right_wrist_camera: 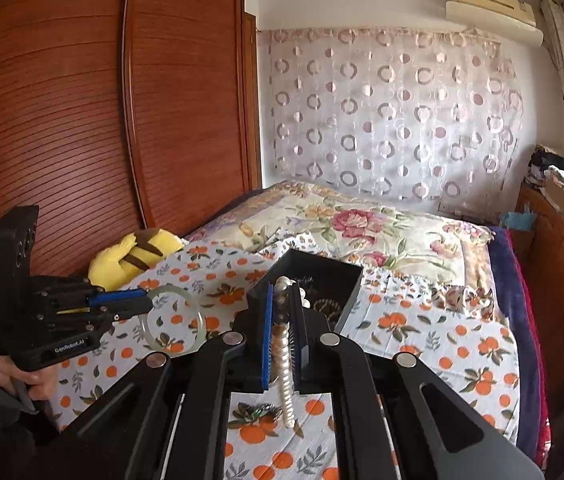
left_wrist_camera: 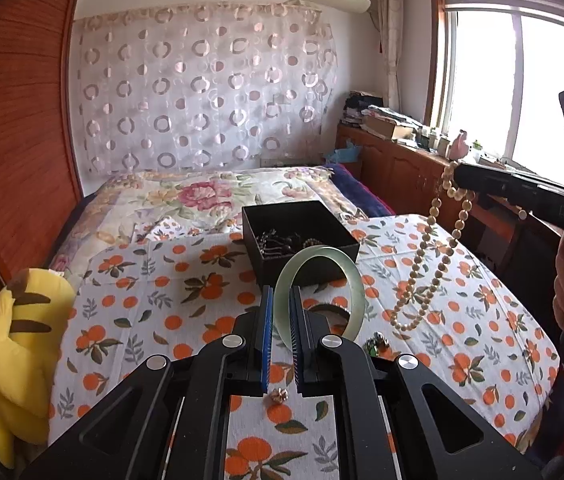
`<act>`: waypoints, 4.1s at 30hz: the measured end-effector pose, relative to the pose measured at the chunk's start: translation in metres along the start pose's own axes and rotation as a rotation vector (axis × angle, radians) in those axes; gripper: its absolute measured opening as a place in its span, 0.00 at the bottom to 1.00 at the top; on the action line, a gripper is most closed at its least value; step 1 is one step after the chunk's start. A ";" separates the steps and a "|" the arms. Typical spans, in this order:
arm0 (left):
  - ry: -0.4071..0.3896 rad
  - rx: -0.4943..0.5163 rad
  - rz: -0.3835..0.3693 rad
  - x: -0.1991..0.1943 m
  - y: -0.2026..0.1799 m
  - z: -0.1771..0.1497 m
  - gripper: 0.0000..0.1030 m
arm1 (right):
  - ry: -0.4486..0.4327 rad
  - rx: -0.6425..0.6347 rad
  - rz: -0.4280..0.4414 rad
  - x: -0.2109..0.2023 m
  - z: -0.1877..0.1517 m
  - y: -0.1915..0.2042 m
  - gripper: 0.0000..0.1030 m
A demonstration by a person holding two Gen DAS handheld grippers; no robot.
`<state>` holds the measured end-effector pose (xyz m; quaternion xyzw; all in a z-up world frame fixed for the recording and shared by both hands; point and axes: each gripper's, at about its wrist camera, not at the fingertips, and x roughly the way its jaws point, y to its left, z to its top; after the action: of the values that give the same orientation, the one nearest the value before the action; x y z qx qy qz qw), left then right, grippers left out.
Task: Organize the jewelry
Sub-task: 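Carry the jade bangle with the left gripper while the right carries the pearl strand over the box, then open the left gripper over the box while the right releases the pearl strand inside, then lower the left gripper onto the silver engraved cuff bangle and close it, then lift the silver bangle with the left gripper while the right grasps the green pendant chain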
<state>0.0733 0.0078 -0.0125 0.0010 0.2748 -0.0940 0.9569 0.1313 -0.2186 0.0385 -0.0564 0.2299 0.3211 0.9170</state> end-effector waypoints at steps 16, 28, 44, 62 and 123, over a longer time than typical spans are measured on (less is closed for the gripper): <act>0.009 0.008 -0.004 0.043 0.001 0.031 0.07 | -0.015 -0.033 -0.006 0.029 0.041 -0.020 0.08; 0.023 0.011 0.009 0.078 0.006 0.056 0.07 | -0.064 -0.062 0.032 0.056 0.085 -0.034 0.08; 0.026 0.018 0.007 0.110 0.009 0.080 0.08 | 0.021 0.009 0.102 0.127 0.062 -0.060 0.09; 0.060 0.032 -0.021 0.137 0.005 0.085 0.00 | 0.125 0.069 0.103 0.159 0.016 -0.071 0.39; 0.327 0.093 -0.109 0.139 -0.013 -0.020 0.40 | 0.417 0.026 0.036 0.119 -0.120 -0.017 0.16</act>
<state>0.1762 -0.0290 -0.1020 0.0458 0.4216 -0.1568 0.8919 0.1778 -0.1951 -0.1236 -0.1055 0.4199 0.3157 0.8443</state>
